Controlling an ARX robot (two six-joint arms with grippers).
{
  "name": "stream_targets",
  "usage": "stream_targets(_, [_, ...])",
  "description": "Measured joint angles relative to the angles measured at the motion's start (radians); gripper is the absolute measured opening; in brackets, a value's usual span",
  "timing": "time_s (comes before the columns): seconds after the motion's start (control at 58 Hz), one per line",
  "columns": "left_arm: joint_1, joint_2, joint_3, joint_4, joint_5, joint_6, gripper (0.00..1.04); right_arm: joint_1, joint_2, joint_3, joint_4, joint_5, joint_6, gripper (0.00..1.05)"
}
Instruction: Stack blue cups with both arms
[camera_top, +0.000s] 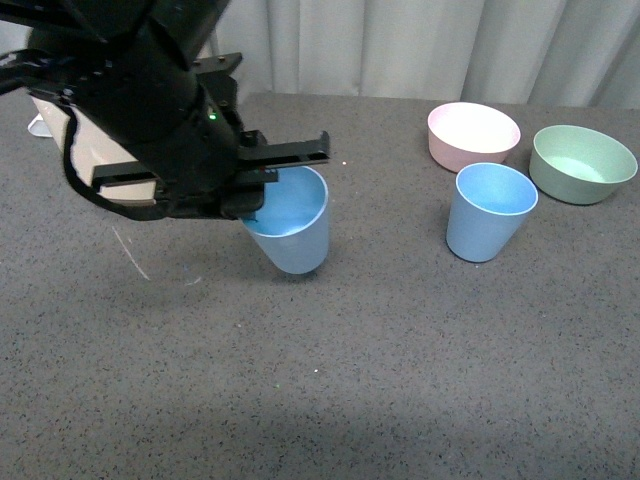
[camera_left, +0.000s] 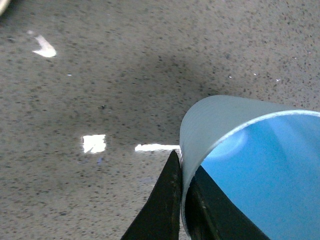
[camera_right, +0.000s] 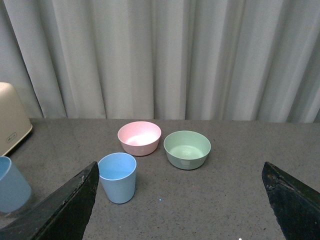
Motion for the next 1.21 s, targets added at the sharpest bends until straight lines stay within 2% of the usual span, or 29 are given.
stream_targets(0.241, [-0.055, 0.092, 0.121, -0.059, -0.036, -0.046, 0.04, 0.000, 0.000, 0.000, 0.000, 0.000, 0.000, 0.95])
stream_targets(0.586, [-0.067, 0.143, 0.187, -0.119, -0.058, -0.105, 0.05, 0.000, 0.000, 0.000, 0.000, 0.000, 0.000, 0.95])
stream_targets(0.948, [-0.063, 0.086, 0.182, -0.131, -0.036, -0.116, 0.56, 0.000, 0.000, 0.000, 0.000, 0.000, 0.000, 0.95])
stream_targets(1.034, [-0.056, 0.019, 0.149, -0.116, -0.033, -0.110, 0.76, 0.000, 0.000, 0.000, 0.000, 0.000, 0.000, 0.95])
stream_targets(1.121, [-0.054, -0.003, 0.148, -0.114, -0.033, -0.109, 0.90, 0.000, 0.000, 0.000, 0.000, 0.000, 0.000, 0.95])
stream_targets(1.138, [-0.057, -0.007, 0.120, -0.042, -0.083, -0.080, 0.91, 0.000, 0.000, 0.000, 0.000, 0.000, 0.000, 0.95])
stream_targets(1.19, [-0.053, -0.037, -0.041, 0.303, -0.254, 0.042, 0.81, 0.000, 0.000, 0.000, 0.000, 0.000, 0.000, 0.95])
stream_targets(1.207, [-0.051, -0.042, -0.071, 0.359, -0.291, 0.077, 0.79, 0.000, 0.000, 0.000, 0.000, -0.001, 0.000, 0.95])
